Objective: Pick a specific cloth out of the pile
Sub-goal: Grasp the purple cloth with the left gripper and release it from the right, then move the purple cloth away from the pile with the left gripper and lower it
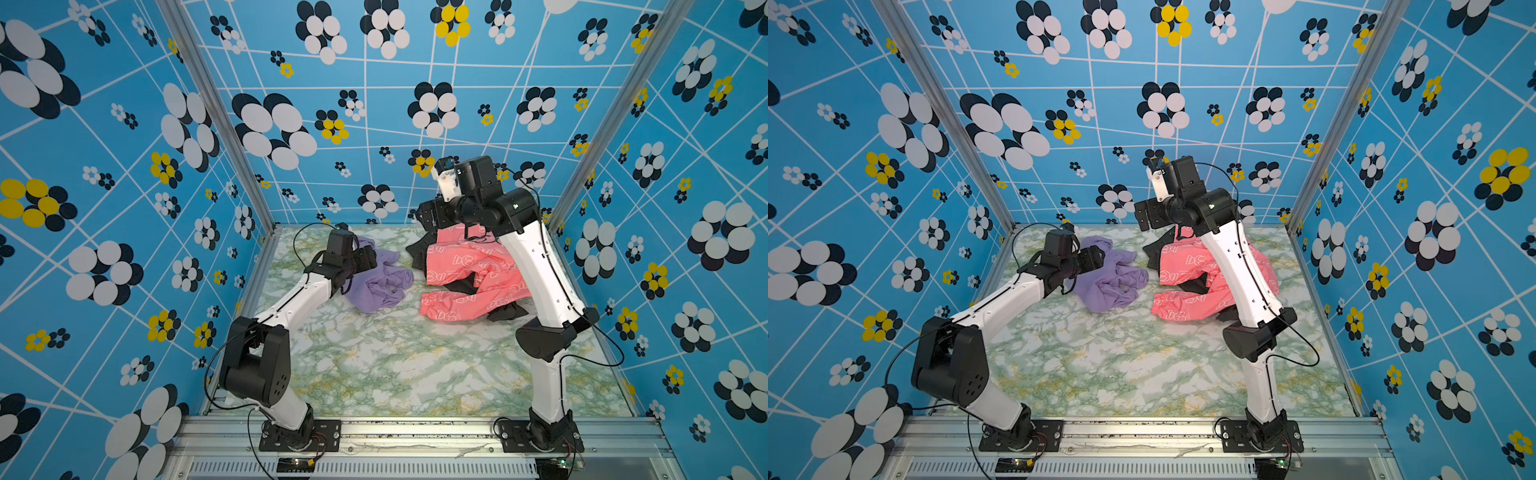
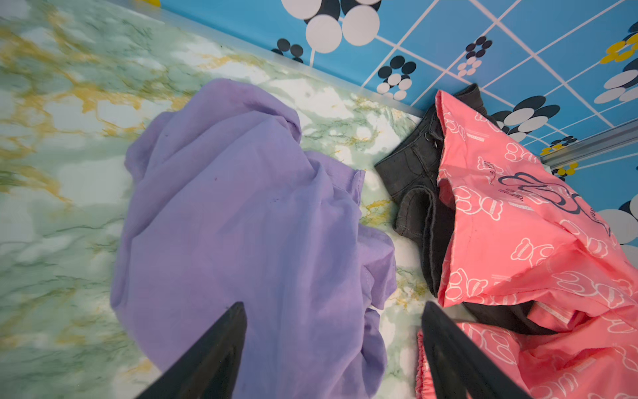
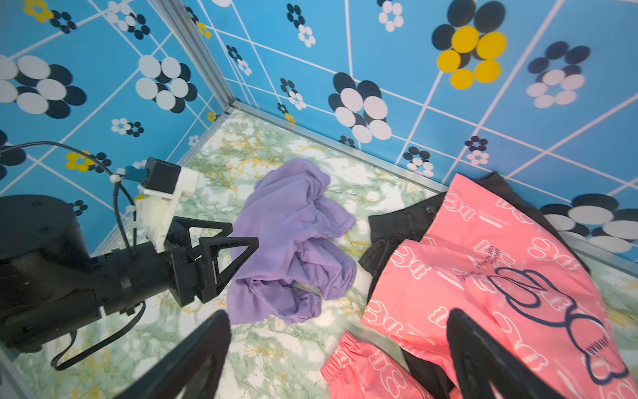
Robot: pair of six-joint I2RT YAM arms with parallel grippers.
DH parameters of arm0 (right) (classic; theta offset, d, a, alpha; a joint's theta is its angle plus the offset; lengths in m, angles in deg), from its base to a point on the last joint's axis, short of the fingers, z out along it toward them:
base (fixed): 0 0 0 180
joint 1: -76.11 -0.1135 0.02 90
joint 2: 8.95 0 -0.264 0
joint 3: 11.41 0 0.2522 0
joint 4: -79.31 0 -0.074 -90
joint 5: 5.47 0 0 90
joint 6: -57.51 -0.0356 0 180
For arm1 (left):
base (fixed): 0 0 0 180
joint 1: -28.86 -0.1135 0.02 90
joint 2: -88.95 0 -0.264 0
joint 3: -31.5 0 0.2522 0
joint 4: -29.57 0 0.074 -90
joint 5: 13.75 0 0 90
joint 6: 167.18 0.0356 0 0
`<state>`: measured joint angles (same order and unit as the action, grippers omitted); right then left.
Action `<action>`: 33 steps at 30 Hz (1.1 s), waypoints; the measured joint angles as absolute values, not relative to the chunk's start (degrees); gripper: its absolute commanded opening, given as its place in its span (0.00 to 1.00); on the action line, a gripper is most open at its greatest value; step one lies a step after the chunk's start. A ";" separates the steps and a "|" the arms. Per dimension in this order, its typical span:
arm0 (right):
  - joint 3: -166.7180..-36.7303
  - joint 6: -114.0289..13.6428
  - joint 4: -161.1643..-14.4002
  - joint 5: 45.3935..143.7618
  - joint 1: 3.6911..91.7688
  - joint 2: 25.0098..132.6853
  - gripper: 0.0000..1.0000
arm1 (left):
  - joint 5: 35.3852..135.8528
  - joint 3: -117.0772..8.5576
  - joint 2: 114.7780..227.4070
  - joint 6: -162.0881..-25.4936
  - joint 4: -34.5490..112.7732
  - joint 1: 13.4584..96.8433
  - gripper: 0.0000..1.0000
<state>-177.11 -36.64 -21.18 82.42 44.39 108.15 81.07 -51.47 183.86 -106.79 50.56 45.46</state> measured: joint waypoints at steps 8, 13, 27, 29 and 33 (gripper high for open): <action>-165.96 -36.05 -21.66 79.31 45.15 101.96 0.99 | 84.63 -56.54 195.16 -107.82 52.87 46.14 0.40; -158.47 -36.07 -24.28 77.85 45.41 97.68 0.99 | 85.68 -56.61 196.85 -107.97 53.83 46.23 0.05; -132.63 -39.41 -39.16 74.90 49.02 81.04 0.98 | 82.66 -69.55 190.29 -104.10 52.48 37.61 0.00; -130.75 -39.94 -40.76 74.31 49.35 79.62 0.99 | 82.38 -74.38 189.61 -102.81 52.26 36.24 0.00; -127.04 -40.88 -44.30 72.78 49.79 76.76 0.99 | 82.66 -84.34 189.55 -100.87 52.15 33.83 0.00</action>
